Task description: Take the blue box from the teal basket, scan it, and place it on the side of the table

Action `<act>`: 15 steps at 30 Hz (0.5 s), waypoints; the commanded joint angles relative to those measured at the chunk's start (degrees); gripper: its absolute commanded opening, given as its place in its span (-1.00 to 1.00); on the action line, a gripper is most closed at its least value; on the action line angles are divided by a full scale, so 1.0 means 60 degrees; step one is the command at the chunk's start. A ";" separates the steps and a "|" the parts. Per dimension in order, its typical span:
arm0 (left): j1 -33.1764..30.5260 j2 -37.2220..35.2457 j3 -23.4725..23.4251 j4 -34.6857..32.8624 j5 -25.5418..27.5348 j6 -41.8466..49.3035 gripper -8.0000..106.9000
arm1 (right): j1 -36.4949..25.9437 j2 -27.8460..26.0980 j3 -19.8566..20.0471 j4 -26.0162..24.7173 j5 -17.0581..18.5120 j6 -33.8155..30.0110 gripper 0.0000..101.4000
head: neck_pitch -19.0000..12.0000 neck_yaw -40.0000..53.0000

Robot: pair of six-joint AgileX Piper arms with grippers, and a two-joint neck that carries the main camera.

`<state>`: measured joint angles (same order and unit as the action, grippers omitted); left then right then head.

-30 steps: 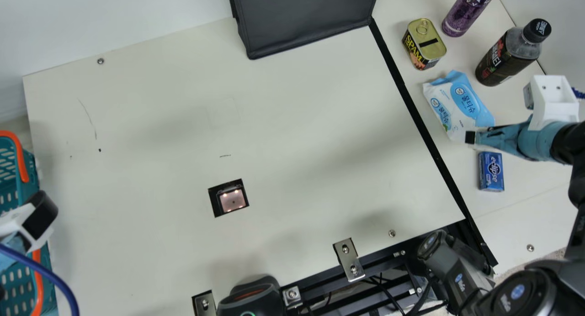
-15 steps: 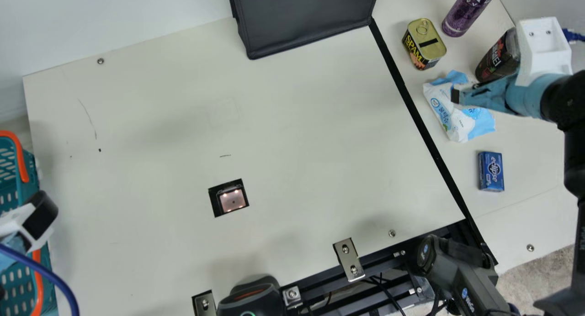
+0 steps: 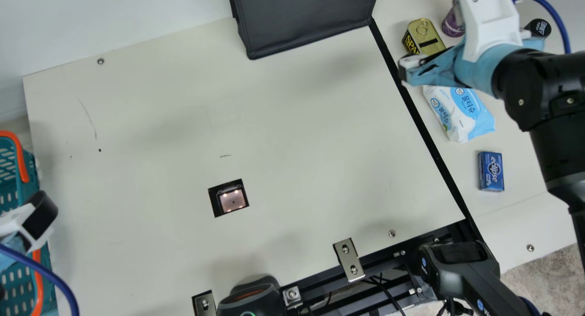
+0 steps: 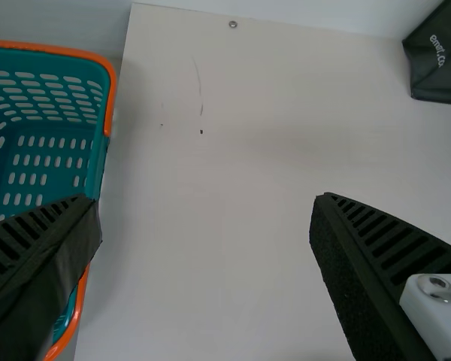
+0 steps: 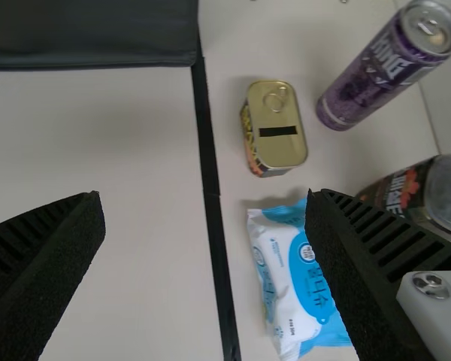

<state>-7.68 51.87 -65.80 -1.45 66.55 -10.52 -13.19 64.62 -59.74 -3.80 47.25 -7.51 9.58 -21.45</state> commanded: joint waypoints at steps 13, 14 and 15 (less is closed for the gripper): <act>0.1012 -0.1389 -0.0518 0.0015 0.0487 0.1655 0.71 | 0.1352 -0.2146 -0.0979 0.0293 0.2171 0.0733 0.87 | -0.0276 0.2872; 0.1009 -0.1436 -0.0518 0.0015 0.0487 0.1753 0.71 | 0.1455 -0.2311 -0.1054 0.0315 0.2337 0.0789 0.87 | -0.0276 0.3094; 0.1009 -0.1452 -0.0518 0.0015 0.0487 0.1753 0.71 | 0.1559 -0.2476 -0.1130 0.0338 0.2504 0.0845 0.87 | -0.0276 0.3311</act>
<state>-1.62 43.16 -68.90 -1.50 69.48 0.00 -4.46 51.43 -66.21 -1.90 60.61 -2.62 9.58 -5.54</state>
